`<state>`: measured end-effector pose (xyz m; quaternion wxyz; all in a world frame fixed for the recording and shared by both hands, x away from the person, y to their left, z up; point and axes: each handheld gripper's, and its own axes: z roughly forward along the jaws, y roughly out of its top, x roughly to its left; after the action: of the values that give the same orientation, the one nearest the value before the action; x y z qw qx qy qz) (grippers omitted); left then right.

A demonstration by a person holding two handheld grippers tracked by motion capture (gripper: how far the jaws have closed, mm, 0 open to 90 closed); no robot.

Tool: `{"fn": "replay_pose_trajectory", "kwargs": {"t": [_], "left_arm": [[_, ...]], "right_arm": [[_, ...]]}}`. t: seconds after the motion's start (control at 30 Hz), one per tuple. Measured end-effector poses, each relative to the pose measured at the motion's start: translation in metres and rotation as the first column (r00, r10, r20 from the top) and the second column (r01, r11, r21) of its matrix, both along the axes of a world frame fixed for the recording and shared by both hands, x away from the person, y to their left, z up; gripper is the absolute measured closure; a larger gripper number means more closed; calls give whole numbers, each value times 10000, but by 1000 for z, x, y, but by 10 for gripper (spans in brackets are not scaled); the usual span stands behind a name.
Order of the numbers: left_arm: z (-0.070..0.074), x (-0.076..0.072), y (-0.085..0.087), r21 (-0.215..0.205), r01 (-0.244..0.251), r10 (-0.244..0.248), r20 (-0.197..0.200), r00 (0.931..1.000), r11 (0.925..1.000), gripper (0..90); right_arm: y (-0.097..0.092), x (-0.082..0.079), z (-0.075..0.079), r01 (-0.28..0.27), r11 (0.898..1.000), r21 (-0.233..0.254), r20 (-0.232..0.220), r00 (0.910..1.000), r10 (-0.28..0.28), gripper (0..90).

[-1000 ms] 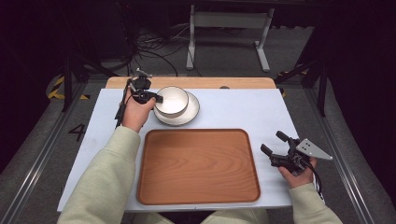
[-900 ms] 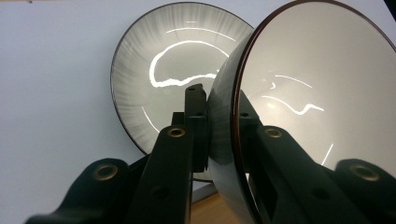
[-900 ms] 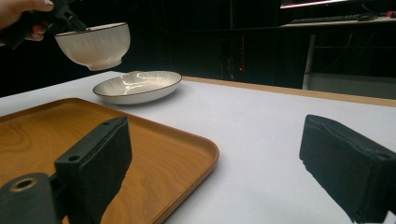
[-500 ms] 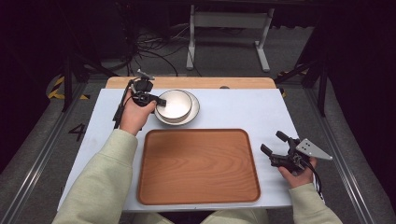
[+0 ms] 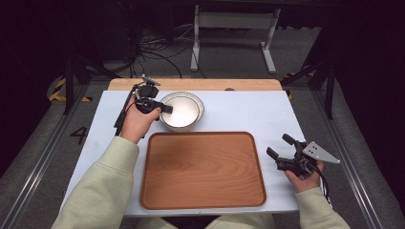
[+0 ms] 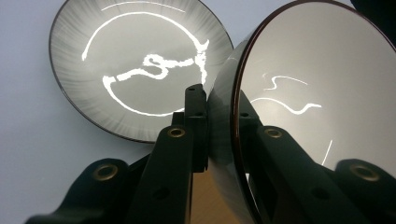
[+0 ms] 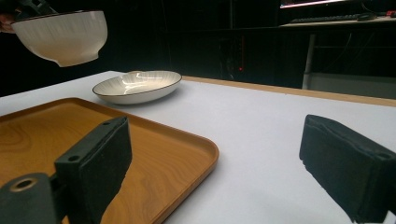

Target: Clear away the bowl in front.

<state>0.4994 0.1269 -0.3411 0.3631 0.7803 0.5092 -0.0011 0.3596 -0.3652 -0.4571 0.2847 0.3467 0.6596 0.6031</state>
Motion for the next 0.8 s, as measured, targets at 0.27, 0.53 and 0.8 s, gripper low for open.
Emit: {"fn": "replay_pose_trajectory", "kwargs": {"t": [0.27, 0.53, 0.8], "left_arm": [[3, -12, -3, 1, 311, -311, 116, 9994, 9995, 821], [2, -21, -10, -3, 647, -647, 110, 9978, 9979, 821], [-4, -30, -25, 88, 1206, -1207, 48, 9927, 9927, 822]], "right_arm": [[0, 0, 0, -12, 10000, -5, 2, 10000, 12, 99], [0, 0, 0, -6, 10000, -6, 0, 10000, 6, 99], [0, 0, 0, -17, 10000, -3, 5, 10000, 17, 99]]}}
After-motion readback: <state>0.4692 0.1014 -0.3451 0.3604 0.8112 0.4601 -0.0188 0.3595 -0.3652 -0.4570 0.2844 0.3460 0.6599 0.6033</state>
